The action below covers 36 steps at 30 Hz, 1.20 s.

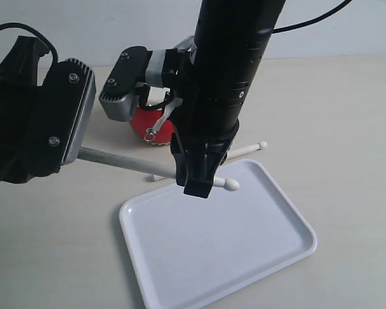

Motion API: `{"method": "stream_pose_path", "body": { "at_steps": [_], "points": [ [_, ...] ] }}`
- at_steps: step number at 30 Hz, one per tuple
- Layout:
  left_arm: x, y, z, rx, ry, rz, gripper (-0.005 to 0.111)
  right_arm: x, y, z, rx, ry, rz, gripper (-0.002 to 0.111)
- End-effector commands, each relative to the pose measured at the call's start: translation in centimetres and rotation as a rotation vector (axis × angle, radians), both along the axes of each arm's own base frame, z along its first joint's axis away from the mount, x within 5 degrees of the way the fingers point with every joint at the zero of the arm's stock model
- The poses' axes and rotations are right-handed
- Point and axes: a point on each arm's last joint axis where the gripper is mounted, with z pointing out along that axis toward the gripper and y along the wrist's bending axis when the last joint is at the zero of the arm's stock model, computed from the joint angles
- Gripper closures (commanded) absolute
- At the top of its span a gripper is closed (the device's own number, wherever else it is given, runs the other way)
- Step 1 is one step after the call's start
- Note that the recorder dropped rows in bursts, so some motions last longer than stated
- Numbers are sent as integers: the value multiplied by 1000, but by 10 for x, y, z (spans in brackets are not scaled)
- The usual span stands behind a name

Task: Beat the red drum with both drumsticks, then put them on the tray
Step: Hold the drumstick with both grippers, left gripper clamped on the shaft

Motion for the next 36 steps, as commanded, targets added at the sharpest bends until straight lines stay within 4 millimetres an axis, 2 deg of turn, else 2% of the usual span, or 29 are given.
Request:
{"method": "stream_pose_path", "body": {
  "at_steps": [1, 5, 18, 23, 36],
  "points": [
    [-2, -2, -1, 1, 13, -29, 64, 2, -1, 3, 15, -1, -10, 108],
    [-1, -4, -2, 22, -1, -71, 58, 2, 0, 3, 16, 1, -10, 108],
    [2, -6, -3, 33, -26, -100, 58, 2, 0, 3, 17, 2, -11, 108],
    [6, -11, -13, 54, 8, -99, 58, 2, 0, 3, 17, 2, -11, 108],
    [5, -13, -13, 23, 26, -93, 58, -2, 4, 5, 62, 47, -25, 108]
  ]
}}
